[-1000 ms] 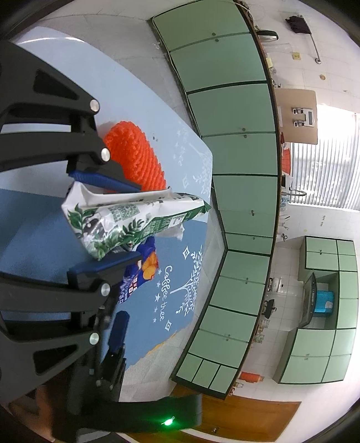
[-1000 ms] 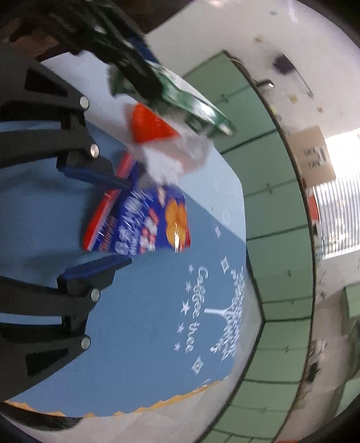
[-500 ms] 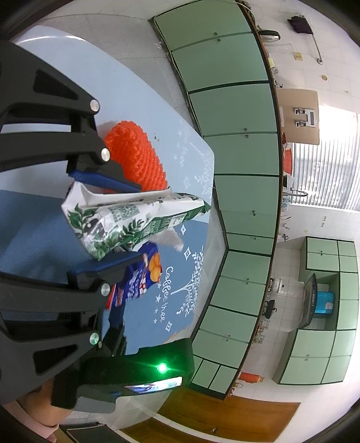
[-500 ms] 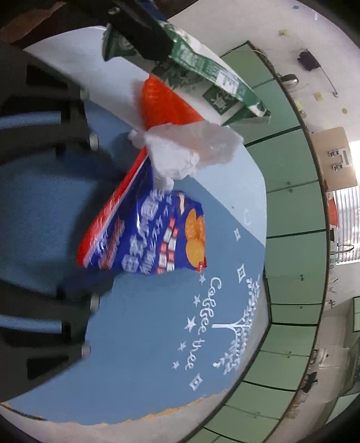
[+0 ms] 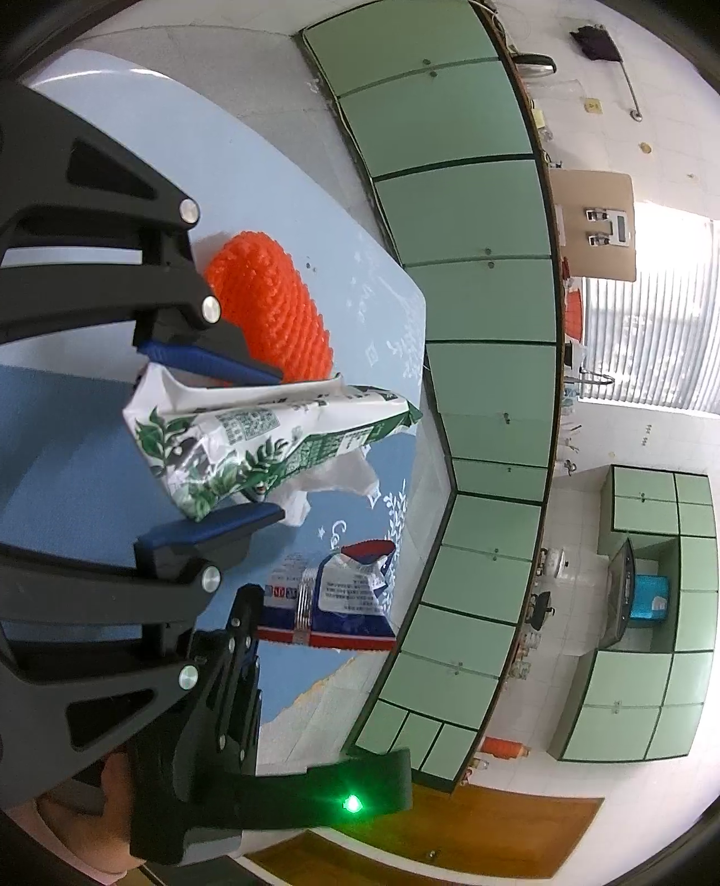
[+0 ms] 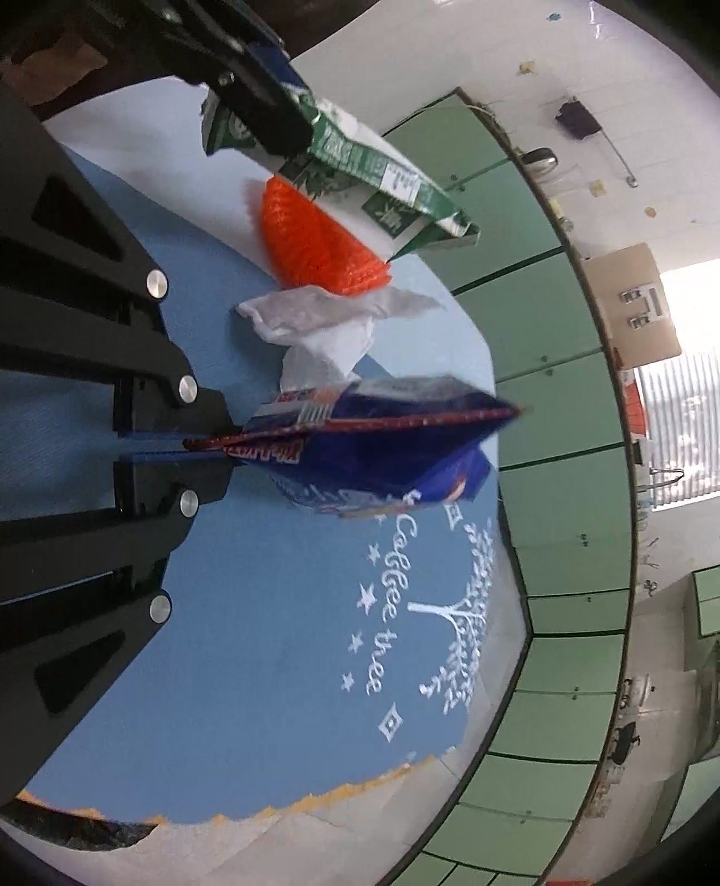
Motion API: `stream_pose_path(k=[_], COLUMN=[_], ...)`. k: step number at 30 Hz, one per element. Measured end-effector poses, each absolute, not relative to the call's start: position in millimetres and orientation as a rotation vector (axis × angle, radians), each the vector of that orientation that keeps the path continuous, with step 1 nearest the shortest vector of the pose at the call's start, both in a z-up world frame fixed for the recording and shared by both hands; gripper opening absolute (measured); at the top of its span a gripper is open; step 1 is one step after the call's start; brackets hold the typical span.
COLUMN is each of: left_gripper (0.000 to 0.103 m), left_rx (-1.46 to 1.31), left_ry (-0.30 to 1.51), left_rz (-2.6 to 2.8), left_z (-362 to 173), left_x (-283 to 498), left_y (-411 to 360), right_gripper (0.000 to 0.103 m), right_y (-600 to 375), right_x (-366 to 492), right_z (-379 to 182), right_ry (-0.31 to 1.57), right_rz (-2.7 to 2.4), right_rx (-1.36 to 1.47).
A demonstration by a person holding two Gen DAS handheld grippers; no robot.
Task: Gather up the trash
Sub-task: 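Carry the pouch and chip bag over the bin and open both grippers, then grasp the white tissue with the right gripper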
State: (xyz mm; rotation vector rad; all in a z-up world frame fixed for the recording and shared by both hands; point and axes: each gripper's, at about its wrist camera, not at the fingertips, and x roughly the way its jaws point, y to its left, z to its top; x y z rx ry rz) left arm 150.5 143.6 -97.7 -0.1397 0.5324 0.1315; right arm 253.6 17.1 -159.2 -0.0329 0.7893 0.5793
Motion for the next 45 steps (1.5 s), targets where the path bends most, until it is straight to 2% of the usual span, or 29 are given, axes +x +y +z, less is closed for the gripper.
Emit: stream_pose_path(k=[12,21,29,36,40,42,45], left_gripper=[0.042,0.042,0.042,0.042,0.045,0.052,0.054], left_rx=[-0.122,-0.081,-0.043,0.007,0.026,0.029,0.034], left_ry=[0.493,0.487,0.547,0.647,0.683,0.687,0.687], left_rz=[-0.019,-0.254,-0.455,-0.530,-0.538,-0.537,-0.531], left_z=[-74.2,-73.1,-92.2,-121.7,-131.8,-132.9,-131.6], left_x=[147.8,151.5,161.3,178.6,186.3,188.8,189.5], left_y=[86.3,-15.7,-117.2,-165.5,-173.6,-171.5,-171.1], right_gripper=[0.003,0.003,0.003,0.004,0.015,0.029,0.046], right_y=[-60.4,-176.3,-270.0,-306.5,-324.0,-327.4,-331.2], right_x=[211.4,175.0,146.5,143.8,146.3,146.3,146.9], right_z=[-127.9,-122.6,-156.3,-198.8,-225.0,-230.8,-231.9], right_ry=[0.708,0.699,0.783,0.873,0.918,0.929,0.927], right_rz=[0.503,0.273,0.071,0.011,-0.002,-0.012,-0.029], right_rx=[-0.013,0.056,0.120,0.184,0.215,0.221,0.225])
